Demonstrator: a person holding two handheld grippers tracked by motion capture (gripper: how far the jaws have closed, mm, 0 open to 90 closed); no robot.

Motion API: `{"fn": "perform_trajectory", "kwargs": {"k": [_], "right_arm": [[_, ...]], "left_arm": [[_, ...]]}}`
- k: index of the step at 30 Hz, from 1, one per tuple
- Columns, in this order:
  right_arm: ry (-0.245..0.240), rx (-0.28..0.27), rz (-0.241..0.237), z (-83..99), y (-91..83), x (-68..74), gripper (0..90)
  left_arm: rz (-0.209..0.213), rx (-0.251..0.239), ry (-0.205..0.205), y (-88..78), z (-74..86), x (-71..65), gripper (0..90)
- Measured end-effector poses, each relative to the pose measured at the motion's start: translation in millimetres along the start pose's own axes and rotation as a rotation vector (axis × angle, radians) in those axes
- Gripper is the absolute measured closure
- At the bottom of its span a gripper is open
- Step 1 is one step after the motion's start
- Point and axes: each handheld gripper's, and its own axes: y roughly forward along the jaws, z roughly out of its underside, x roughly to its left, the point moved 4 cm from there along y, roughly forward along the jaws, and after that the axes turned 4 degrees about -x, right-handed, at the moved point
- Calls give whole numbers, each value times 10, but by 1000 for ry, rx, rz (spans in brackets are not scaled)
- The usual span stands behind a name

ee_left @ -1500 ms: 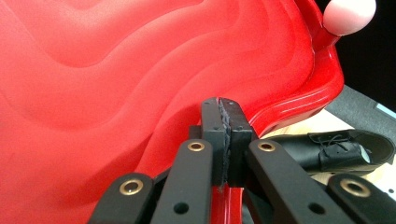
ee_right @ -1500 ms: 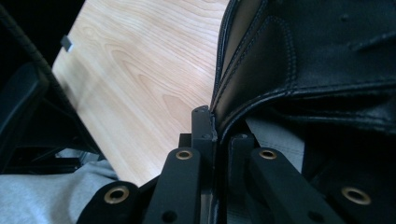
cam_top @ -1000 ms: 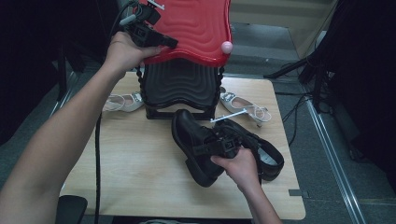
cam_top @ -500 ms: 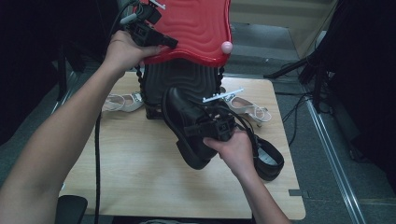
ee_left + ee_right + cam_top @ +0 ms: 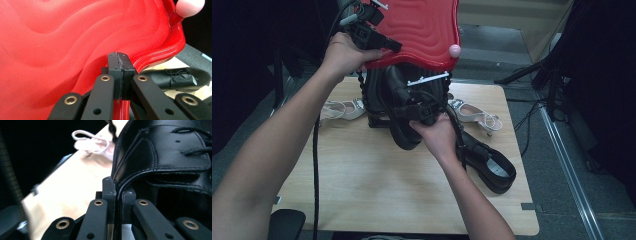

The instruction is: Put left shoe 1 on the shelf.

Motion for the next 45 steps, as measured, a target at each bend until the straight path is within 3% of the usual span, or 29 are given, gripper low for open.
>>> {"fn": "perform_trajectory", "kwargs": {"k": [4, 10, 17, 23, 31, 38, 40, 45], "right_arm": [[-41, -24, 55, -50, 161, -12, 867], [-102, -54, 143, -103, 336, -42, 867], [-138, -71, 189, -183, 476, -98, 866], [-138, -84, 219, -218, 573, -162, 866], [-150, -60, 226, -175, 761, -130, 856], [-133, -33, 208, -173, 841, -98, 756], [-140, -52, 212, -181, 824, -91, 717], [-80, -50, 164, -201, 770, -129, 682]], "left_arm": [[1, 6, -13, -7, 2, 9, 900], [-8, 6, 0, -15, 11, 7, 900], [-1, 11, -14, -19, 11, 22, 900], [5, 5, -18, -20, 16, 24, 900], [13, -2, -14, -21, 25, 38, 900], [9, -11, 4, -26, 37, 34, 900], [7, -14, 11, -29, 43, 31, 900], [4, -13, 5, -25, 38, 31, 900]]}}
